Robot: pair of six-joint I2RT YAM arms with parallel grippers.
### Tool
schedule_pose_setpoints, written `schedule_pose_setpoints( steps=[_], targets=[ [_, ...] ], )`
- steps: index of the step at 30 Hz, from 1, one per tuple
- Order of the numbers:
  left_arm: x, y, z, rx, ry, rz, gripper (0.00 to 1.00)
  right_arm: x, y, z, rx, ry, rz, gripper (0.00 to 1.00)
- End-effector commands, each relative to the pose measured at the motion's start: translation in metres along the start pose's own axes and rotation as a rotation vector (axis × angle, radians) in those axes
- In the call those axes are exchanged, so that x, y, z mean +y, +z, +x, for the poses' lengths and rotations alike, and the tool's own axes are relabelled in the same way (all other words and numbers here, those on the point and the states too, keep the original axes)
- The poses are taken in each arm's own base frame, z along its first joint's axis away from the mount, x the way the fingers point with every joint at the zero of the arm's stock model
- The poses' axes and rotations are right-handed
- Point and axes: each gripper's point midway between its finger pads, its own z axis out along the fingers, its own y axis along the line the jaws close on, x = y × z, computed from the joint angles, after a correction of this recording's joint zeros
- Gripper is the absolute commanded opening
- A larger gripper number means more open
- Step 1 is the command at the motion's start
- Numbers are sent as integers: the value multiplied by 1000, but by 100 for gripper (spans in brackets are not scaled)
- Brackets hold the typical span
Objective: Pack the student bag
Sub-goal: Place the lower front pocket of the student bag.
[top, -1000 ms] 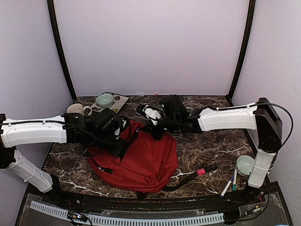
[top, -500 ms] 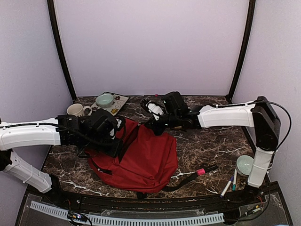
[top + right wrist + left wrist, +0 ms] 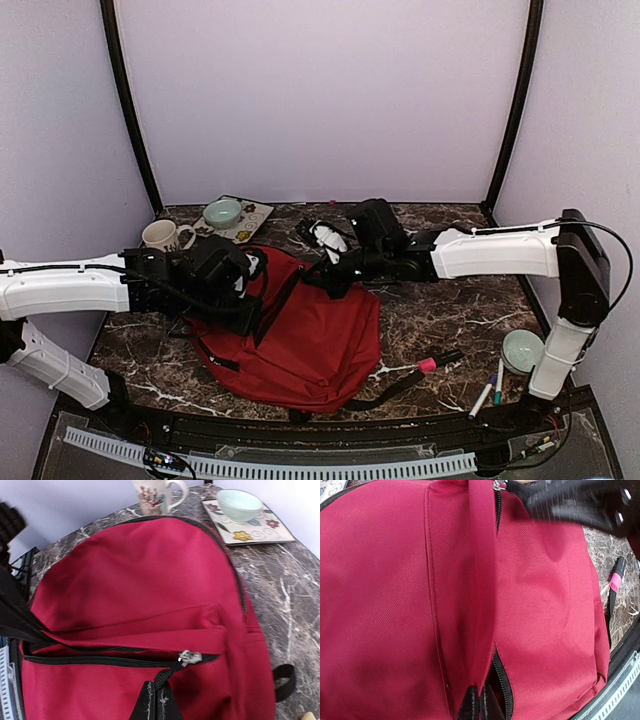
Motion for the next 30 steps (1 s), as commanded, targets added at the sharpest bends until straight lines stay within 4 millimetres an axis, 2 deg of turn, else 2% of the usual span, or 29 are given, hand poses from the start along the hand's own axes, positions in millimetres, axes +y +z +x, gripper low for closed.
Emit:
schedule_pose_setpoints(
  steps=[1, 8, 11, 15, 17, 18, 19, 21, 23, 26, 30],
  targets=[
    [-4, -3, -4, -17, 12, 19, 0, 39, -7, -27, -63, -48, -85, 0],
    [-3, -5, -3, -21, 7, 21, 0, 45, -3, -23, -54, -28, -103, 0],
    [-2, -5, -2, -21, 3, 22, 0, 62, -1, -20, -30, -57, -175, 0],
    [-4, -4, 1, -12, 10, 30, 0, 101, 2, -13, 26, -138, -276, 0],
    [-5, -6, 1, -2, 20, 35, 1, 107, 2, -4, 42, -176, -265, 0],
    [-6, -8, -1, -1, 23, 37, 4, 101, 3, 0, 45, -175, -229, 0],
    [-5, -12, -3, 1, 25, 31, 8, 86, 5, 3, 42, -170, -141, 0],
    [-5, -22, -11, -17, 22, 21, 24, 56, 4, 9, 38, -160, 7, 0],
    [-1, -32, -23, -59, 7, -1, 38, 35, 3, 15, 47, -145, 92, 0],
    [0, -38, -33, -103, 14, -5, 43, 25, 3, 20, 61, -124, 107, 0],
    [-2, -33, -32, -82, 56, 0, 42, 22, 2, 14, 42, -121, 109, 0]
  ],
)
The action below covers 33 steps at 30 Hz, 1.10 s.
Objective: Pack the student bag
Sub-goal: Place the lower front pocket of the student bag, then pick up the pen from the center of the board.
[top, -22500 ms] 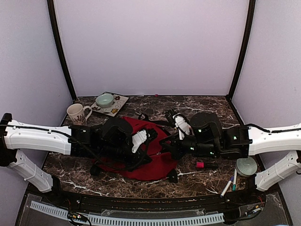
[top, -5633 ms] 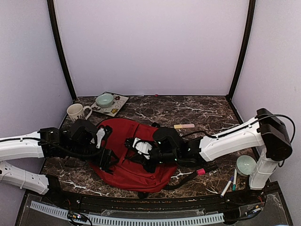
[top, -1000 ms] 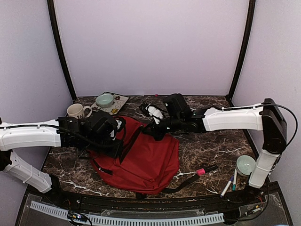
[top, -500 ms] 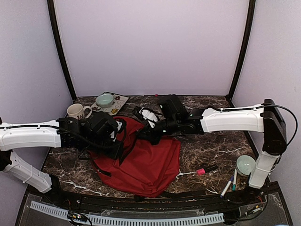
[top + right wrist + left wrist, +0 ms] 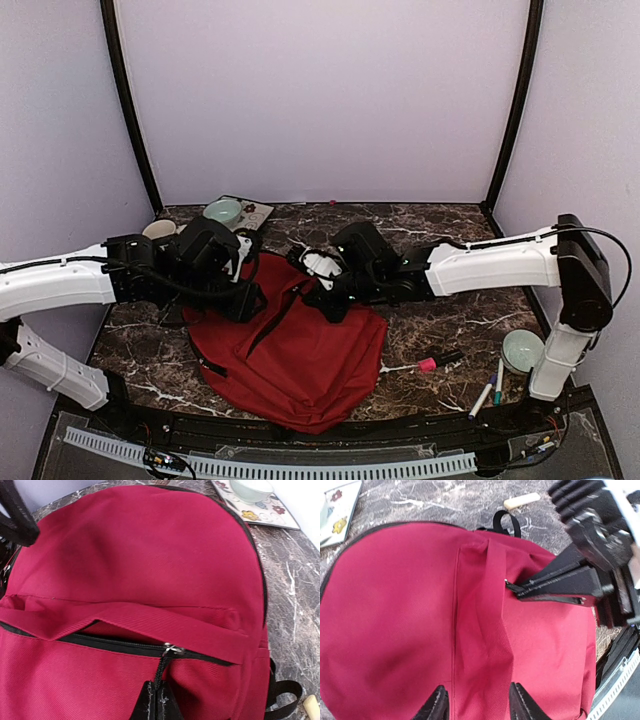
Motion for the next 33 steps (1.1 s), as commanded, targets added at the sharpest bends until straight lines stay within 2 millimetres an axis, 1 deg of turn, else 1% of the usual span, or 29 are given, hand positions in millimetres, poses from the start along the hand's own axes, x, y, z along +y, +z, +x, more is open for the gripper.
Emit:
schedule_pose_setpoints(
  steps=[1, 5, 7, 8, 9, 13, 14, 16, 17, 18, 19, 20, 21, 22, 24, 26, 27, 29, 33],
  targets=[
    [2, -4, -5, 2, 46, -16, 42, -16, -12, -24, -83, 1, 62, 0],
    [-4, 2, 2, 48, 66, 13, 42, -45, -22, -25, -102, 72, 130, 0],
    [-7, 4, 4, 59, 70, 25, 44, -54, -26, -20, -95, 104, 129, 0],
    [-7, 5, 4, 60, 71, 25, 44, -53, -27, -17, -86, 112, 108, 1],
    [-6, 5, 3, 58, 71, 19, 45, -51, -28, -13, -72, 114, 89, 6],
    [-1, 5, 2, 53, 79, -12, 47, -26, -36, 0, -4, 103, -40, 23],
    [-1, 5, 2, 57, 82, -17, 47, -20, -42, 0, 0, 105, -69, 30],
    [-2, 6, 2, 62, 91, -13, 48, -10, -54, 0, 1, 106, -113, 38],
    [-3, 6, 2, 64, 93, -5, 48, -7, -57, 2, 9, 108, -130, 42],
    [-6, 6, 1, 64, 98, 6, 49, -4, -69, -3, -10, 100, -138, 46],
    [-8, 6, 1, 64, 103, 16, 50, -5, -77, -7, -25, 92, -132, 49],
    [-9, 6, 0, 62, 104, 24, 51, -8, -82, -6, -30, 88, -113, 52],
    [-11, 6, -1, 58, 107, 33, 52, -14, -86, -1, -30, 90, -81, 55],
    [-14, 6, -2, 54, 107, 44, 53, -25, -90, 0, -39, 94, -29, 59],
    [-16, 5, -5, 47, 110, 56, 55, -57, -96, 9, -47, 123, 109, 65],
    [-18, 4, -8, 44, 114, 60, 57, -90, -99, 23, -24, 151, 235, 70],
    [-18, 4, -9, 43, 118, 58, 57, -106, -100, 31, -4, 161, 281, 71],
    [-17, 2, -10, 44, 123, 47, 58, -126, -95, 47, 42, 149, 314, 71],
    [-15, -1, -11, 42, 123, 41, 58, -164, -85, 65, 123, 125, 346, 72]
  ],
)
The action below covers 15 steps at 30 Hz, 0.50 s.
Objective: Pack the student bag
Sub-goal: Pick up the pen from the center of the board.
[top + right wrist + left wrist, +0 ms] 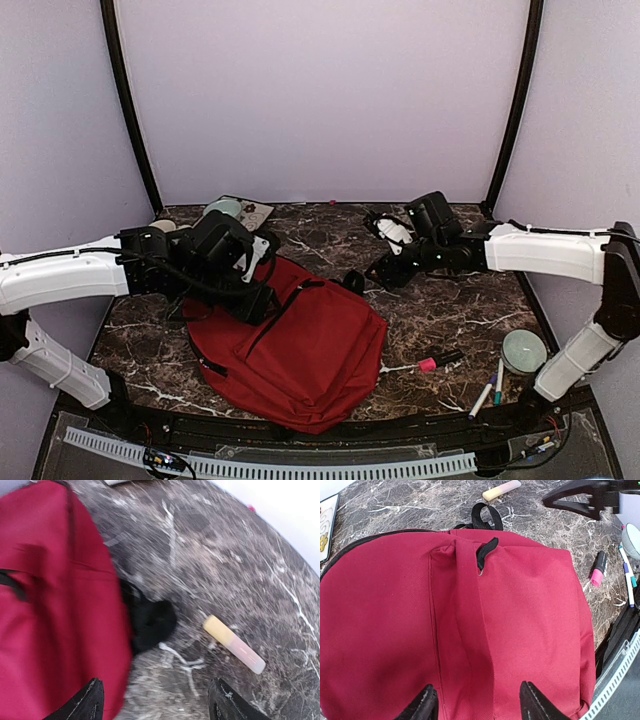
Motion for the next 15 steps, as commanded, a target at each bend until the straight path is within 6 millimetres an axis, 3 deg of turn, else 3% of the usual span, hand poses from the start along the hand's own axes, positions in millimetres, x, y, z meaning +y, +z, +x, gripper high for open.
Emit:
schedule_pose_setpoints(
  steps=[1, 4, 9, 15],
  targets=[
    [2, -10, -5, -7, 8, -3, 58, -49, 25, 13, 81, -43, 85, 72],
    [5, -14, -2, -1, 0, -11, 58, -68, 39, 14, 124, -72, 46, 72],
    [12, -24, -2, -6, -1, -40, 58, -87, 64, 34, 267, -175, -13, 73],
    [21, -32, 7, -14, -50, -57, 59, -110, 93, 58, 377, -125, -82, 74]
  ],
)
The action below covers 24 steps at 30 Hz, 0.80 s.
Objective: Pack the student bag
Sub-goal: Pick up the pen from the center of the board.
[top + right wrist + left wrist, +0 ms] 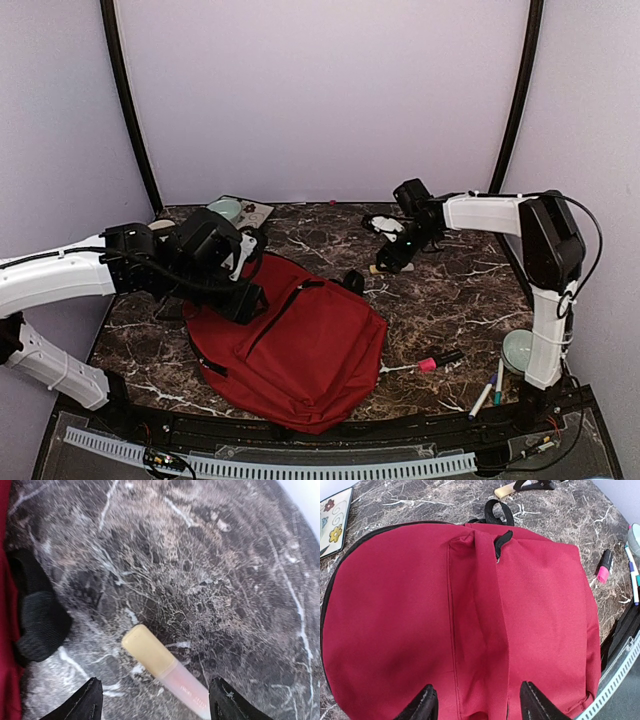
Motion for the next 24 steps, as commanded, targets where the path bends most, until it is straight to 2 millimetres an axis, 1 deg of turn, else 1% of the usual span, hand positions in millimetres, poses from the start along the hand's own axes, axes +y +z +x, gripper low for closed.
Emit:
schedule_pose_setpoints(
  steps=[1, 3, 6, 9, 11, 13, 17, 20, 21, 24],
  targets=[
    [11, -17, 4, -20, -52, -15, 58, -3, 19, 20, 92, -20, -93, 74],
    [14, -19, 11, -15, -67, -16, 59, -9, 25, 20, 94, -1, -90, 74],
    [19, -22, 13, -21, -75, -30, 59, -18, 37, 24, 111, 26, -81, 74],
    [22, -23, 11, -30, -67, -44, 59, -20, 46, 26, 111, 48, -78, 72],
    [22, -21, 8, -34, -58, -48, 59, -17, 51, 29, 118, 65, -91, 66],
    [20, -18, 6, -31, -47, -51, 59, -14, 53, 30, 117, 84, -106, 57],
    [17, -11, 1, -20, -22, -54, 59, -9, 50, 31, 116, 113, -126, 38],
    [15, -6, -3, -14, -6, -55, 59, -3, 44, 30, 112, 151, -151, 30],
    [14, -5, -4, -14, 0, -55, 59, -1, 43, 31, 119, 170, -160, 28],
    [12, -4, -8, -15, 12, -46, 59, 7, 38, 35, 129, 215, -185, 30]
  ],
)
